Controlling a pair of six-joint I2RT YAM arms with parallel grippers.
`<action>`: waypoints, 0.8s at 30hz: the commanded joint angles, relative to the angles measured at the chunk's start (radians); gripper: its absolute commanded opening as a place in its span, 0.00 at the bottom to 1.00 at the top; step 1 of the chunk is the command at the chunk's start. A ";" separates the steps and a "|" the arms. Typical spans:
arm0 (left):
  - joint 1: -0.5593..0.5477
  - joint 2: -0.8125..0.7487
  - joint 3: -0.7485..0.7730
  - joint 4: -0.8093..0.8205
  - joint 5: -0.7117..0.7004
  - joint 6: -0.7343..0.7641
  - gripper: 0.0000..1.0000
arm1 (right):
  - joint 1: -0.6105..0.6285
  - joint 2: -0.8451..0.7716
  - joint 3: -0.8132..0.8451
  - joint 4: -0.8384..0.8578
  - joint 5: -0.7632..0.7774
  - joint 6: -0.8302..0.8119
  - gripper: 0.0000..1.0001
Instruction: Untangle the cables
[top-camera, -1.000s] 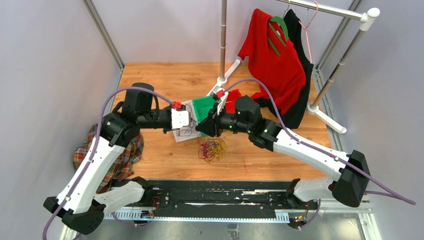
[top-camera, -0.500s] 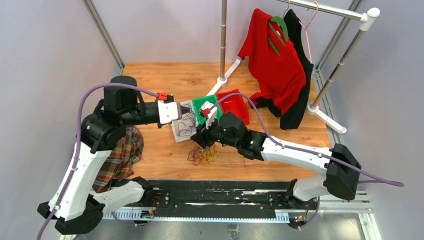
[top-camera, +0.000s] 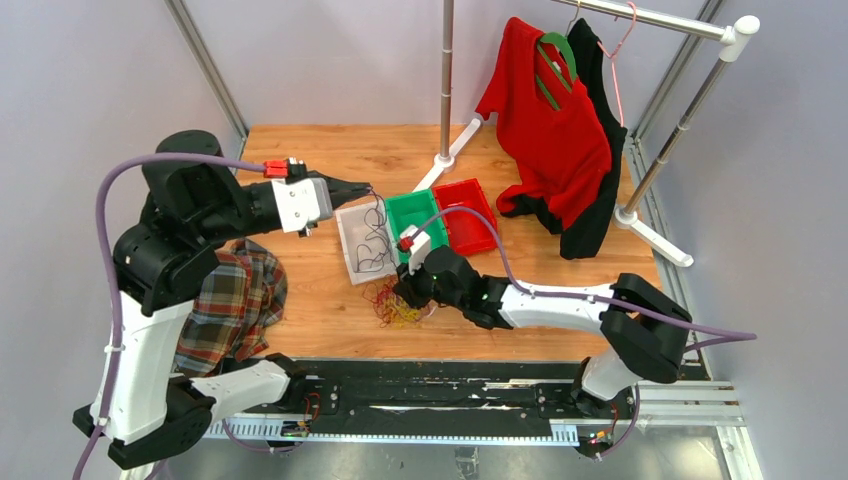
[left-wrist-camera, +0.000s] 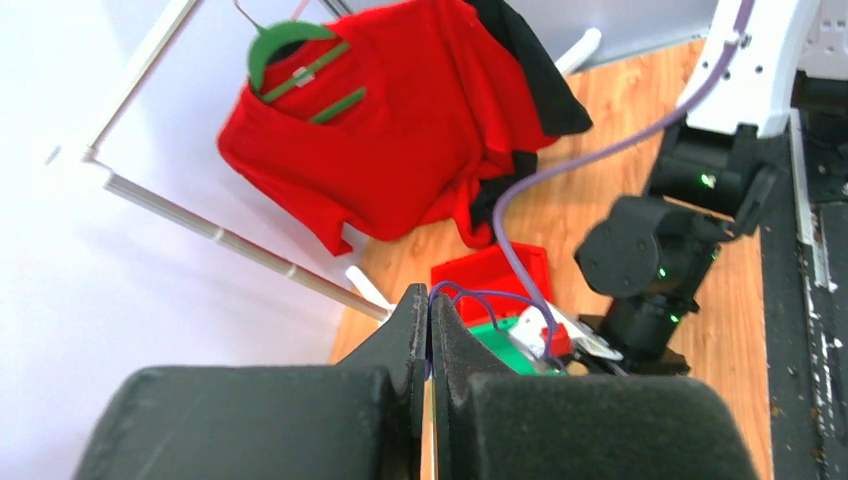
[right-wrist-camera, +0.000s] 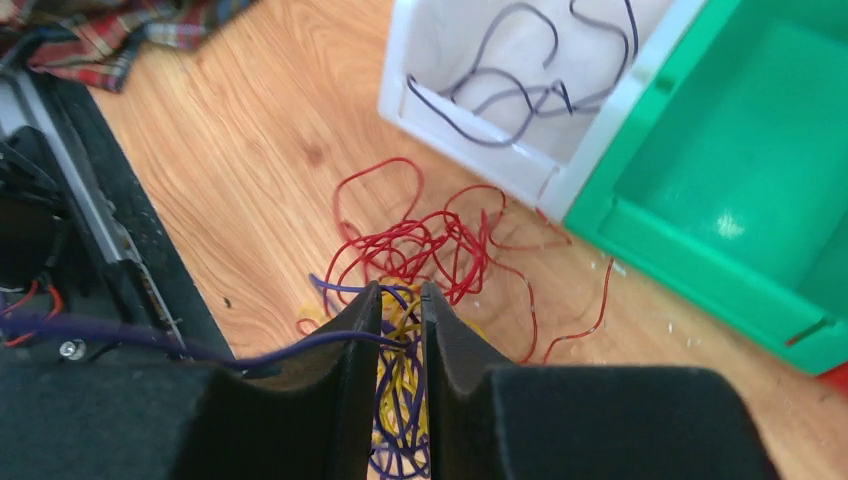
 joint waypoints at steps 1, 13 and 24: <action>-0.010 0.021 0.094 0.024 0.014 -0.040 0.00 | 0.006 0.014 -0.063 0.067 0.050 0.064 0.21; -0.010 0.062 0.225 0.340 -0.165 -0.171 0.00 | 0.013 -0.030 -0.230 0.114 0.130 0.158 0.33; -0.010 0.107 0.269 0.900 -0.383 -0.146 0.00 | 0.029 -0.088 -0.304 0.124 0.171 0.212 0.37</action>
